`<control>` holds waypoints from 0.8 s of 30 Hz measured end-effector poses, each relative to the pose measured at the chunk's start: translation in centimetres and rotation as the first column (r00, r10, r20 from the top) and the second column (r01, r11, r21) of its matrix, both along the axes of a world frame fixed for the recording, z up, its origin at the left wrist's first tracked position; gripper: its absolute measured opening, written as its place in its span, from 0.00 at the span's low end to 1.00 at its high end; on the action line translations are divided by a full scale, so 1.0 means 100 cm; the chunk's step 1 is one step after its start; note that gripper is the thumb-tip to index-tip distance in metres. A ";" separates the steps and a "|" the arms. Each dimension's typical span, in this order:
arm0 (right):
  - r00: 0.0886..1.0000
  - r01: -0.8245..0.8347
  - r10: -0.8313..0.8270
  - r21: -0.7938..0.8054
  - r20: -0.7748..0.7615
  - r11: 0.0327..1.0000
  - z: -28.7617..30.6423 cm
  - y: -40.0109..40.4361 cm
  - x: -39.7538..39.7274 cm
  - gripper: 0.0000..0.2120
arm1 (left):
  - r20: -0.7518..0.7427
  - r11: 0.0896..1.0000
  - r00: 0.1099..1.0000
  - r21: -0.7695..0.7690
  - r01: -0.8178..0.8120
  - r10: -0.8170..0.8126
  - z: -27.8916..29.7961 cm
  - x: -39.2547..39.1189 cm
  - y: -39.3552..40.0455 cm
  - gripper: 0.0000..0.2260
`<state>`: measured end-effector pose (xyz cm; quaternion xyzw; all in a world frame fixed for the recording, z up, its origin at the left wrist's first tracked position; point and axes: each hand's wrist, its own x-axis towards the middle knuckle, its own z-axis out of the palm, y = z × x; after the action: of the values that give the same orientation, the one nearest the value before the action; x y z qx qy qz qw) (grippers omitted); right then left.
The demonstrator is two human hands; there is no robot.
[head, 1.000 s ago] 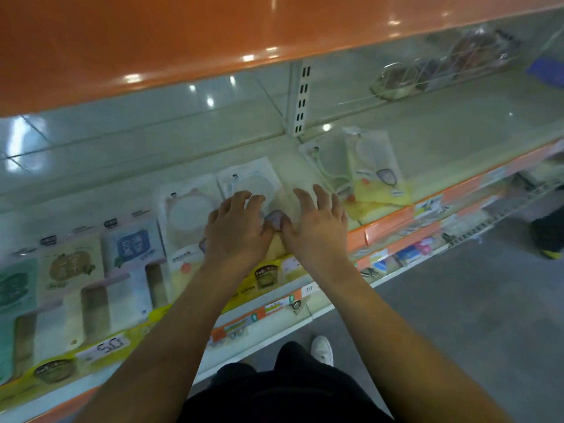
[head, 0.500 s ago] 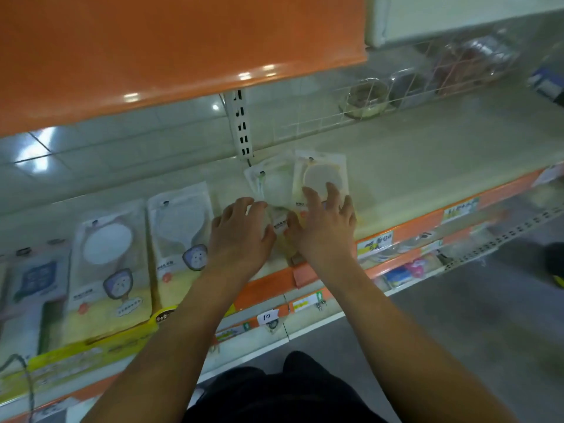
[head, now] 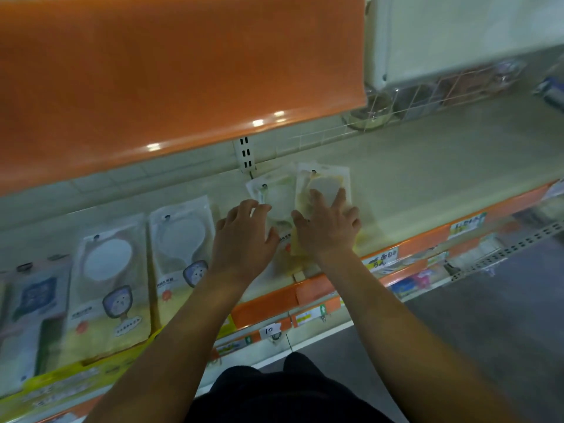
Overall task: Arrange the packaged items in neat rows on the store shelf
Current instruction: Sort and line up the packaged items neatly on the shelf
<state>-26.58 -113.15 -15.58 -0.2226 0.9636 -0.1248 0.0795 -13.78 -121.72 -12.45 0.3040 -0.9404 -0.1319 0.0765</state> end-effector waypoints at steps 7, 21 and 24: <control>1.000 -0.031 0.031 0.009 -0.001 0.999 0.000 -0.001 -0.005 0.25 | -0.011 1.000 1.000 -0.006 0.020 -0.020 -0.001 -0.002 -0.004 0.20; 0.994 -0.109 0.106 -0.103 -0.038 0.989 -0.004 0.023 -0.006 0.19 | 0.034 0.999 0.999 0.010 -0.031 0.031 -0.002 -0.004 0.006 0.20; 0.992 -0.112 0.103 -0.142 -0.072 0.984 -0.006 0.029 -0.003 0.19 | 0.048 0.998 0.997 0.018 -0.054 0.053 -0.002 -0.002 0.010 0.20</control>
<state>-26.89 -110.26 -16.15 -0.2834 0.9406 -0.1830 0.0385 -13.95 -120.67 -12.66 0.3330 -0.9321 -0.1317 0.0548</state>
